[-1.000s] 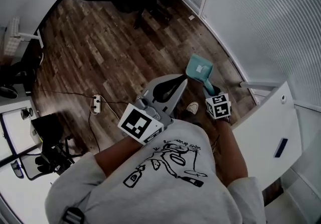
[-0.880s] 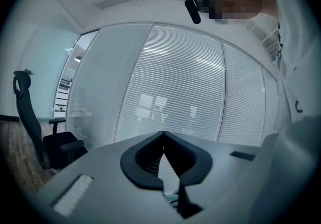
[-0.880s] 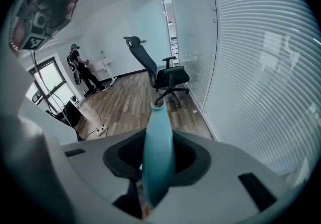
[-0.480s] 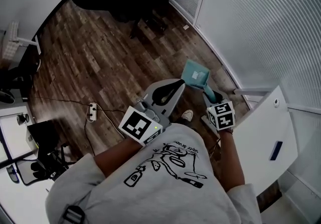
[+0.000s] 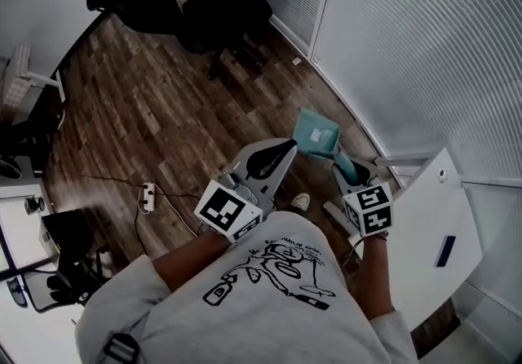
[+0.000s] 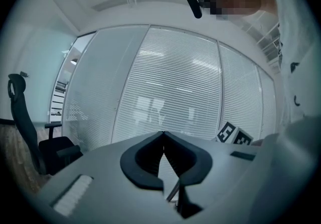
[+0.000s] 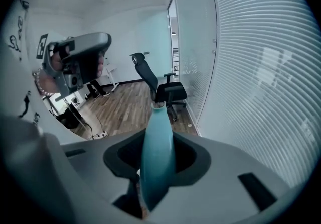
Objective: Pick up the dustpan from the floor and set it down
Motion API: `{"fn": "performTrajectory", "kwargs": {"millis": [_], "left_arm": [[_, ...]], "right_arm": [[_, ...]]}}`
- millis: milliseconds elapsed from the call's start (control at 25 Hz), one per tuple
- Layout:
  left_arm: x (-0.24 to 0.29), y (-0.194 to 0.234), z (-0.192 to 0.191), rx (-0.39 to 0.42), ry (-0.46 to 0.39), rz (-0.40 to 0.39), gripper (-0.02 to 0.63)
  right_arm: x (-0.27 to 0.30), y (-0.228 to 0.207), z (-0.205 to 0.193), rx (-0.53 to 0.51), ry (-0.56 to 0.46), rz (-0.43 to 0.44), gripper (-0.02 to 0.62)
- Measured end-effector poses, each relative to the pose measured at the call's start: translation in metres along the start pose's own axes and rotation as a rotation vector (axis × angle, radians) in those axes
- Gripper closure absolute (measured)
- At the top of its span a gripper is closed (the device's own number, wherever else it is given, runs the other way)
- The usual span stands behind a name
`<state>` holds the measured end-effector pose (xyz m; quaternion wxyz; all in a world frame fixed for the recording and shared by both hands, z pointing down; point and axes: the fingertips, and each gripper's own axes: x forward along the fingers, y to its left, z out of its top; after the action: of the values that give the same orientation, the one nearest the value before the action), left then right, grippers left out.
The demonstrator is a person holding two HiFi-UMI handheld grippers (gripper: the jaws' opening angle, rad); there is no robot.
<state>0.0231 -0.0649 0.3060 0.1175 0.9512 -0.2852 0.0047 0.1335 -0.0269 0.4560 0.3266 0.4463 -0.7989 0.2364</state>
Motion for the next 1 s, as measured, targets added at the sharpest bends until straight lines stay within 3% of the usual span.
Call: {"fn": "performTrajectory", "kwargs": {"millis": [640, 1000], "left_arm": [[0.002, -0.003, 0.018, 0.012, -0.021, -0.016, 0.604], [0.004, -0.010, 0.018, 0.002, -0.020, -0.022, 0.604]], "right_arm": [[-0.078, 0.017, 0.066, -0.072, -0.074, -0.052, 0.499], [-0.092, 0.014, 0.071, -0.083, -0.098, -0.075, 0.499]]}}
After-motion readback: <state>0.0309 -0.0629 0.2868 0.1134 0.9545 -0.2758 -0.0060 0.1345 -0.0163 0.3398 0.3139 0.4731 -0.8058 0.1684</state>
